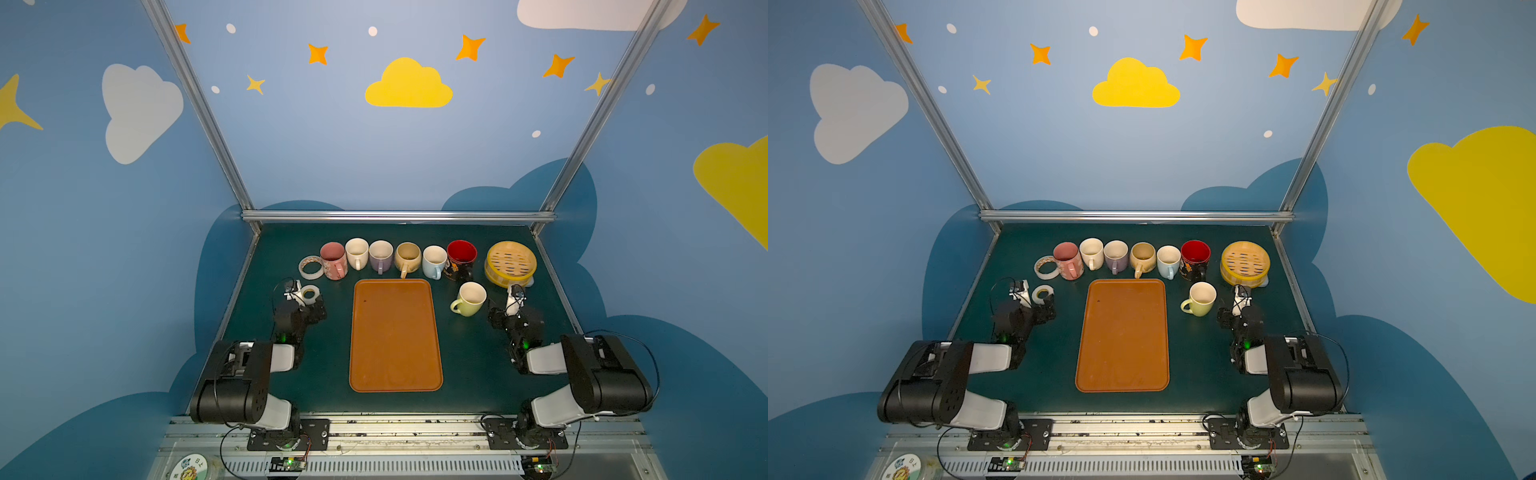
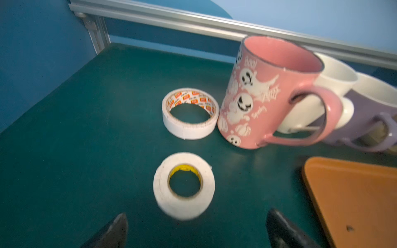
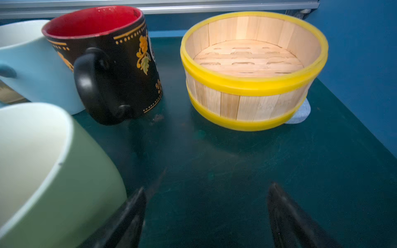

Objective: Turn the mug right side up
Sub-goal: Reset both arms

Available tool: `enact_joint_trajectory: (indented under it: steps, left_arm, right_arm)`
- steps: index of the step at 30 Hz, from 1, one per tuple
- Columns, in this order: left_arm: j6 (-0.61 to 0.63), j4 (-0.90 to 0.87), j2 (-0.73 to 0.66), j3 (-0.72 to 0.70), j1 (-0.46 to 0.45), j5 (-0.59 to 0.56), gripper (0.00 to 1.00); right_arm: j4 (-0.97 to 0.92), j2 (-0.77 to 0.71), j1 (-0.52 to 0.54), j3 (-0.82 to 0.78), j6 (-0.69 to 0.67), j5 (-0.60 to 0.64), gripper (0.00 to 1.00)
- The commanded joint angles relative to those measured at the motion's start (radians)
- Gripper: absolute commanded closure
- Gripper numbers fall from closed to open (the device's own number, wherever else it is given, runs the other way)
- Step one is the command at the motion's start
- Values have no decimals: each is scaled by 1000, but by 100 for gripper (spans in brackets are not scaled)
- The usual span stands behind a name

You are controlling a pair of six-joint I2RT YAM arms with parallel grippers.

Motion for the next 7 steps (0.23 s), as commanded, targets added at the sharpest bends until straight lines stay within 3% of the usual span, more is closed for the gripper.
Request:
enact_joint_trajectory:
  steps: [1, 3, 5, 7]
  left_arm:
    - [-14, 20, 33, 57, 0, -83, 0]
    - [-33, -184, 55, 189, -1, -128, 0]
    - [-27, -17, 32, 82, -1, -112, 0]
    - [-26, -48, 35, 96, -1, -107, 0]
  right_arm:
    - [-77, -2, 6, 103, 16, 25, 18]
    - [-181, -2, 10, 156, 19, 41, 18]
    - [-132, 7, 10, 138, 19, 43, 18]
    - [-182, 5, 9, 163, 20, 34, 19]
